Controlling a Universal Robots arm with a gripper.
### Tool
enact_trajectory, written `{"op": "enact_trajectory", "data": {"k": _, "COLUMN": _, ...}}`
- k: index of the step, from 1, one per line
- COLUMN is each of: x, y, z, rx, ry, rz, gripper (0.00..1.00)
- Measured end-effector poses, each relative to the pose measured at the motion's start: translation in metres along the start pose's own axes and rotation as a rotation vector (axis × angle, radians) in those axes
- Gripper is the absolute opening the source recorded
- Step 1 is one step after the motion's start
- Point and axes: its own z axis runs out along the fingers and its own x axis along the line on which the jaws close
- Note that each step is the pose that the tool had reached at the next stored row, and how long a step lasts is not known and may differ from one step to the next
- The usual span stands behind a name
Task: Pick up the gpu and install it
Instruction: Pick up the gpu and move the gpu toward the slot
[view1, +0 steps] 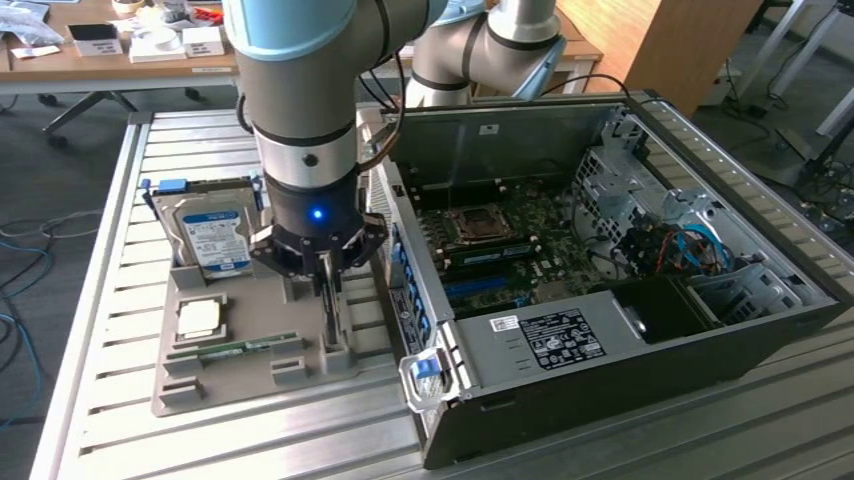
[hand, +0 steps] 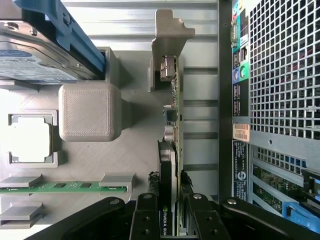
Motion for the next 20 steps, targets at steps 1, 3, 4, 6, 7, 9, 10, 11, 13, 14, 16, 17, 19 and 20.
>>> {"op": "enact_trajectory", "data": {"k": 1, "x": 0.0, "y": 0.0001, "z": -0.0012, "rx": 0.0001, "ry": 0.0001, "rz": 0.0, "gripper": 0.27}}
{"op": "enact_trajectory", "data": {"k": 3, "x": 0.0, "y": 0.0002, "z": -0.0039, "rx": 0.0001, "ry": 0.0001, "rz": 0.0, "gripper": 0.27}}
{"op": "enact_trajectory", "data": {"k": 4, "x": 0.0, "y": 0.0003, "z": -0.0056, "rx": 0.0001, "ry": 0.0001, "rz": 0.0, "gripper": 0.27}}
{"op": "enact_trajectory", "data": {"k": 6, "x": 0.0, "y": 0.0005, "z": -0.0102, "rx": -0.0001, "ry": 0.0001, "rz": 0.0, "gripper": 0.27}}
{"op": "enact_trajectory", "data": {"k": 7, "x": 0.0, "y": 0.0006, "z": -0.0126, "rx": -0.0001, "ry": 0.0, "rz": 0.0, "gripper": 0.27}}
{"op": "enact_trajectory", "data": {"k": 9, "x": 0.0, "y": 0.0008, "z": -0.0177, "rx": -0.0001, "ry": 0.0, "rz": 0.0, "gripper": 0.27}}
{"op": "enact_trajectory", "data": {"k": 10, "x": 0.0, "y": 0.0009, "z": -0.0206, "rx": -0.0001, "ry": 0.0001, "rz": 0.0, "gripper": 0.27}}
{"op": "enact_trajectory", "data": {"k": 11, "x": -0.001, "y": 0.0011, "z": -0.0231, "rx": -0.0001, "ry": 0.0001, "rz": 0.0, "gripper": 0.27}}
{"op": "enact_trajectory", "data": {"k": 13, "x": -0.001, "y": 0.0013, "z": -0.0281, "rx": -0.0002, "ry": 0.0, "rz": 0.0, "gripper": 0.27}}
{"op": "enact_trajectory", "data": {"k": 14, "x": -0.001, "y": 0.0014, "z": -0.0306, "rx": -0.0001, "ry": 0.0001, "rz": 0.0, "gripper": 0.27}}
{"op": "enact_trajectory", "data": {"k": 16, "x": -0.001, "y": 0.0016, "z": -0.0354, "rx": -0.0001, "ry": 0.0001, "rz": 0.0, "gripper": 0.27}}
{"op": "enact_trajectory", "data": {"k": 17, "x": -0.001, "y": 0.0018, "z": -0.038, "rx": -0.0002, "ry": 0.0001, "rz": 0.0, "gripper": 0.27}}
{"op": "enact_trajectory", "data": {"k": 19, "x": -0.001, "y": 0.002, "z": -0.0434, "rx": -0.0002, "ry": 0.0001, "rz": 0.0, "gripper": 0.27}}
{"op": "enact_trajectory", "data": {"k": 20, "x": -0.001, "y": 0.0021, "z": -0.046, "rx": -0.0004, "ry": 0.0001, "rz": 0.0, "gripper": 0.27}}
